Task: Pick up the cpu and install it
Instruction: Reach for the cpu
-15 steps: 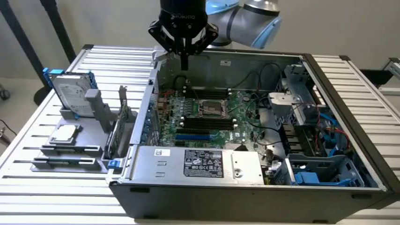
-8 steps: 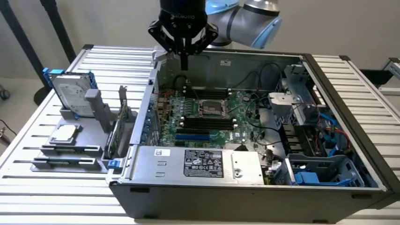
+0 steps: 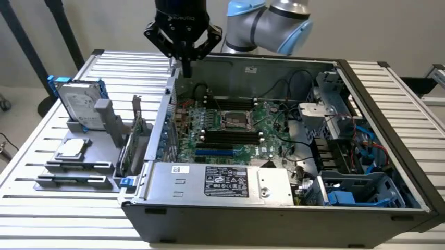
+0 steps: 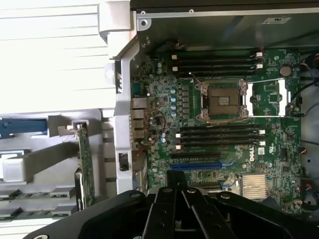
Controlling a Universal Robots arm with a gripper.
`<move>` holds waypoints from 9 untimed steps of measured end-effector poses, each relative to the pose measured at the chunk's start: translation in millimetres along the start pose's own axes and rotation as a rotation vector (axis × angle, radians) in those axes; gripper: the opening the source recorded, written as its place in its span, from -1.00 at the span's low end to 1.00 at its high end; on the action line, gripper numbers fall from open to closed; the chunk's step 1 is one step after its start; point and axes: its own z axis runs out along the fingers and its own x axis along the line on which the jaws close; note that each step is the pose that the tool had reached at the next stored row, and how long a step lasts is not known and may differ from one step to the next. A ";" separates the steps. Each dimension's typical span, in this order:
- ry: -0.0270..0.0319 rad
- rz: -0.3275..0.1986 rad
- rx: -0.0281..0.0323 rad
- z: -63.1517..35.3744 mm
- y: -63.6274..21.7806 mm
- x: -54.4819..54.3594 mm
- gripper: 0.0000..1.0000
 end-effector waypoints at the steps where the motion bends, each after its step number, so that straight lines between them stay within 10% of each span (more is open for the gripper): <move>1: 0.0001 0.000 0.0000 0.0 -0.3 4.4 -0.79; 9: 0.0001 0.000 0.0000 1.2 -3.0 40.6 -0.79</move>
